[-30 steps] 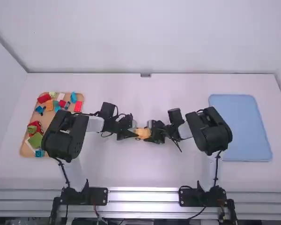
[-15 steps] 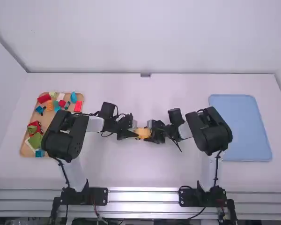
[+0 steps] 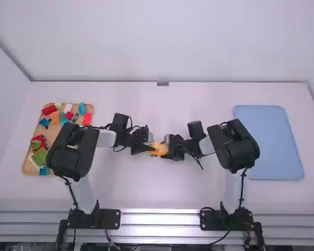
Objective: Assemble lego blocks to make yellow taxi
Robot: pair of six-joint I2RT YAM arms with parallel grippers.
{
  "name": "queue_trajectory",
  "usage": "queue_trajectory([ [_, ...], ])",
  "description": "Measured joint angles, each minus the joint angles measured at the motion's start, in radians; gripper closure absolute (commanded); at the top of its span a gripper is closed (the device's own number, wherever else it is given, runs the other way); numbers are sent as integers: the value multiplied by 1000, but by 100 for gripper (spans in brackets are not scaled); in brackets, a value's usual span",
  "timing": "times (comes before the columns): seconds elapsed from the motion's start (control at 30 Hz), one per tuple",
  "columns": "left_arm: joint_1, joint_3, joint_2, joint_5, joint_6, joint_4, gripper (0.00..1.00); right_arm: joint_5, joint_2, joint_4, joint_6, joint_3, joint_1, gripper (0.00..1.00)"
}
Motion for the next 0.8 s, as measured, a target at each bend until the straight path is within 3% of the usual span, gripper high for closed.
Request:
queue_trajectory([
  [0.6,6,71,-13,37,117,-282,98,-8,0,-2,-6,-4,8,77],
  [0.8,2,73,-13,35,175,-273,98,-7,0,0,-3,-4,8,77],
])
